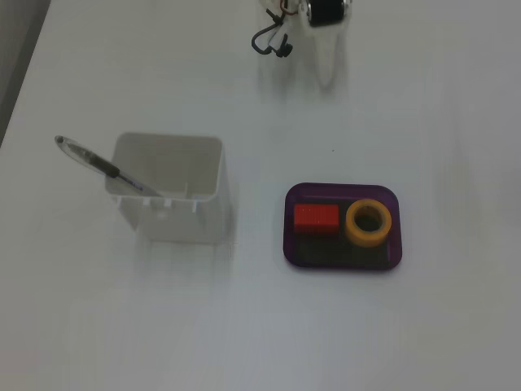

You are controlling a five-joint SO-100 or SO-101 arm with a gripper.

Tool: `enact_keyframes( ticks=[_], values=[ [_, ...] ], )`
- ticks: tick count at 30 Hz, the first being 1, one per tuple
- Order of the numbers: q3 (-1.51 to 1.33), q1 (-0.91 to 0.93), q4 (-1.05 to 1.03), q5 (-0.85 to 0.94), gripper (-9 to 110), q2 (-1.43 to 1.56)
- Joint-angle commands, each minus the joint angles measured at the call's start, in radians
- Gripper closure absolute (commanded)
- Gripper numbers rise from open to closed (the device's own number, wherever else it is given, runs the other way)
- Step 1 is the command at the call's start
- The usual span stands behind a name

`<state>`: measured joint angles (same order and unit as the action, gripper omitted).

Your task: Remove the yellow tape from the box.

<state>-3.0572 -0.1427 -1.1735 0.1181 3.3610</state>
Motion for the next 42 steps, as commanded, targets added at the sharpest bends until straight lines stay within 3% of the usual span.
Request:
enact_keyframes(
  ticks=[1, 14, 20, 26, 32, 42],
  values=[
    [0.008, -0.005, 0.021, -0.109, 102, 0.092],
    [0.015, -0.005, 0.023, -0.101, 102, 0.092],
    [0.189, 0.000, 0.098, -0.109, 102, 0.074],
    [0.301, 0.138, 0.133, -0.100, 99, 0.029],
    [0.468, 0.164, 0.121, -0.098, 85, -0.264],
    [0.997, 0.089, -0.037, 0.051, 84, -1.057]
  ],
)
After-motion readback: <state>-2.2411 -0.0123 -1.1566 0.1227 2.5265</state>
